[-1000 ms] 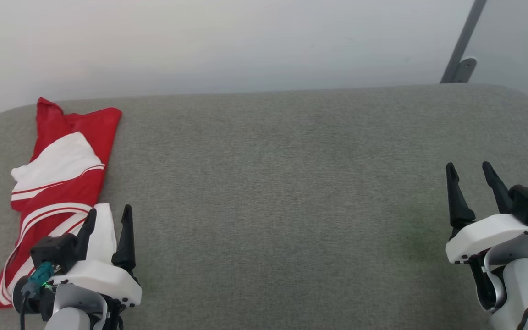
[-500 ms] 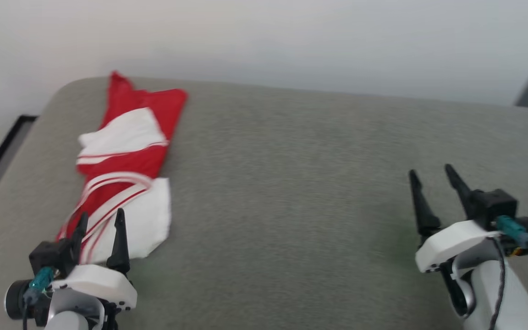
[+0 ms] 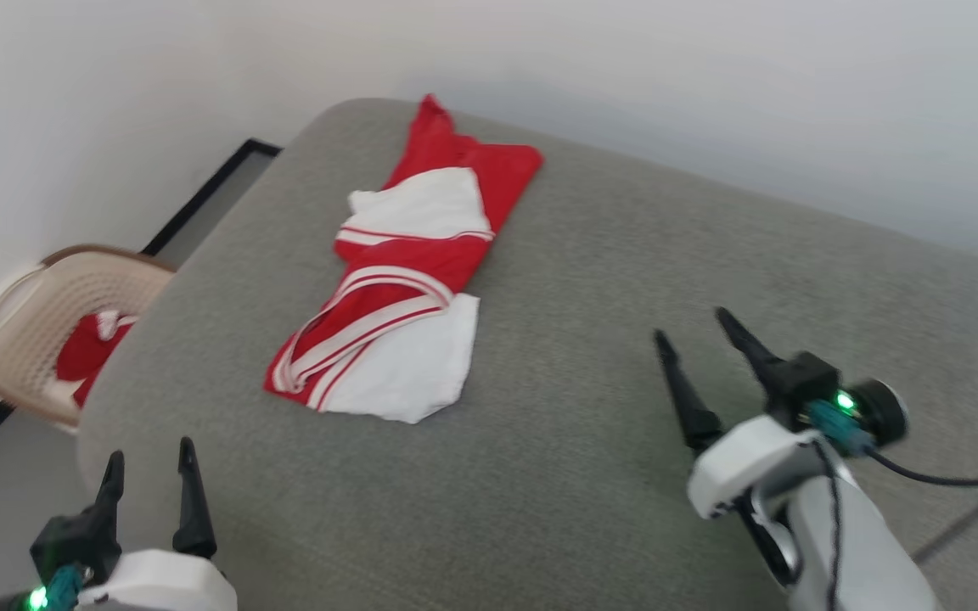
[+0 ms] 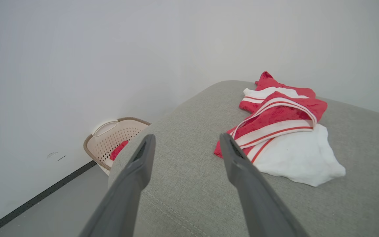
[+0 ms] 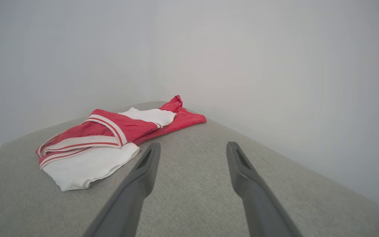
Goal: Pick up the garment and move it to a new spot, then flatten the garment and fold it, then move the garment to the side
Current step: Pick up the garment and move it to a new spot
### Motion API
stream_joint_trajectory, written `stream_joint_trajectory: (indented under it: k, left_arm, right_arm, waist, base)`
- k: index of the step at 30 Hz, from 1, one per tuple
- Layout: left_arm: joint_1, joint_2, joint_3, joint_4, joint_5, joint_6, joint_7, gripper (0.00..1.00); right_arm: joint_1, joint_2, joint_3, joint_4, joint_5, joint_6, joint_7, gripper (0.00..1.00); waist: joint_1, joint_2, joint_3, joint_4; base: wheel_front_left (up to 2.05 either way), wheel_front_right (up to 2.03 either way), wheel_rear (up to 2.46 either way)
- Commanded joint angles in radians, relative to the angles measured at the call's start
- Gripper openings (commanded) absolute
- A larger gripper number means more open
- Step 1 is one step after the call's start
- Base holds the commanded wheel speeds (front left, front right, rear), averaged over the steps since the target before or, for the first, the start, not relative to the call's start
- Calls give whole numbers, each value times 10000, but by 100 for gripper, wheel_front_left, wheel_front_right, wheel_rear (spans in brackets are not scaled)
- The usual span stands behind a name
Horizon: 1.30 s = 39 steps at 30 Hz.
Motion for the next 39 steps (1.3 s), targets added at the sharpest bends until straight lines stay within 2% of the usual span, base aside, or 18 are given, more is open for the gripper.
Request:
stream_joint_trajectory:
  k: [1,7,9,14,18,21,24,30,31,32,37,39]
  left_arm:
    - [97,-70,44,-101,214,55,-65,100]
    - [494,-286,373,-550,394,-53,-130,100]
    - [407,-305,387,-558,400,-212,-130,100]
    - [-529,157,-306,-20,654,-778,-129,100]
    - [-1939,960,-978,756,355,-932,-118,100]
    - [-3320,1855,-2349,1766,-315,-933,-65,100]
    - [-4678,2842,-3917,2644,-1643,-917,503,100]
    - [-6671,4665,-6866,3355,-5041,-912,2954,100]
    - [-7192,5296,-7421,3369,-6084,-913,3414,100]
    - [-7424,5612,-7750,3391,-6425,-913,3543,100]
    - [-8249,6512,-9085,3835,-7853,-914,4415,100]
    - [-8319,6591,-9308,3932,-8098,-914,4575,100]
  right_arm:
    - [-205,28,118,63,-120,-3,-94,100]
    - [-599,17,662,382,-74,-3,-144,100]
    - [-615,-24,727,387,-22,-3,-144,100]
    - [-335,-149,379,238,-34,-3,-144,100]
    - [-521,-143,392,65,-262,-3,-142,100]
    - [-720,-227,334,9,-425,-5,-133,100]
    - [-984,-197,339,-26,-546,-5,-133,100]
    - [-1436,-73,266,-157,-711,-5,-131,100]
    - [-1596,-4,349,-223,-780,-5,-133,100]
    - [-1682,16,392,-236,-820,-5,-133,100]
    - [-2008,113,533,-366,-953,-5,-133,100]
    - [-2046,124,505,-390,-962,-5,-133,100]
  waist:
    - [0,0,74,288]
    - [0,0,154,487]
    - [0,0,169,465]
    - [0,0,258,312]
    - [0,0,932,-459]
    - [0,0,1519,-1042]
    - [0,0,2110,-1639]
    - [0,0,3107,-2683]
    - [0,0,3435,-2997]
    - [0,0,3588,-3149]
    - [0,0,4064,-3786]
    - [0,0,4115,-3876]
  base:
    - [0,0,0]
    - [0,0,0]
    - [0,0,0]
    - [0,0,0]
    - [0,0,0]
    - [0,0,0]
    - [0,0,0]
    - [0,0,0]
    - [0,0,0]
    - [0,0,0]
    - [0,0,0]
    - [0,0,0]
